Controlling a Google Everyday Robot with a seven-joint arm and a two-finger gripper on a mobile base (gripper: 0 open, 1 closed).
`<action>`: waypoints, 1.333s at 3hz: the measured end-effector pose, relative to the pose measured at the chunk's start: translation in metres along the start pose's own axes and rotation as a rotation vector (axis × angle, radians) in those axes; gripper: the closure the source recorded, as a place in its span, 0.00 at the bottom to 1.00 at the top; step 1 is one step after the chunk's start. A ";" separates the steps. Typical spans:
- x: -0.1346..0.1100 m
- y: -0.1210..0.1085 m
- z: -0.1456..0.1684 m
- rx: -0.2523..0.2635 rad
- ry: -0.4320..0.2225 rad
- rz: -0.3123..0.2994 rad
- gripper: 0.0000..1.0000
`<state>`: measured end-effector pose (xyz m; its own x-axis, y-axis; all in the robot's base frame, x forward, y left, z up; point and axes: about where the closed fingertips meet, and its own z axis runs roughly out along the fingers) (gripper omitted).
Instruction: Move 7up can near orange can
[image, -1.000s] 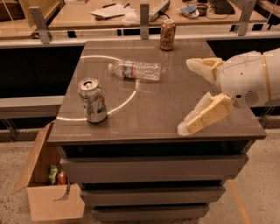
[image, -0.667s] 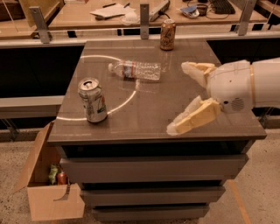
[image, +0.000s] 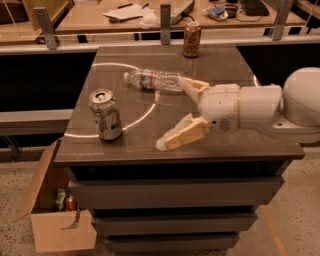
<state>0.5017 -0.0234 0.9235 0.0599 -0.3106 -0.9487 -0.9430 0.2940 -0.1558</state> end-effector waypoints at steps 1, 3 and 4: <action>-0.002 -0.001 0.035 -0.051 -0.061 -0.006 0.00; -0.001 0.005 0.088 -0.067 -0.104 0.049 0.00; 0.000 0.010 0.116 -0.041 -0.101 0.102 0.00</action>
Offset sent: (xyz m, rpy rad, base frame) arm 0.0288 0.0908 -0.0312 0.1441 0.0341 0.1070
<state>0.5305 0.0845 0.8902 -0.0059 -0.1880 -0.9822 -0.9585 0.2810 -0.0481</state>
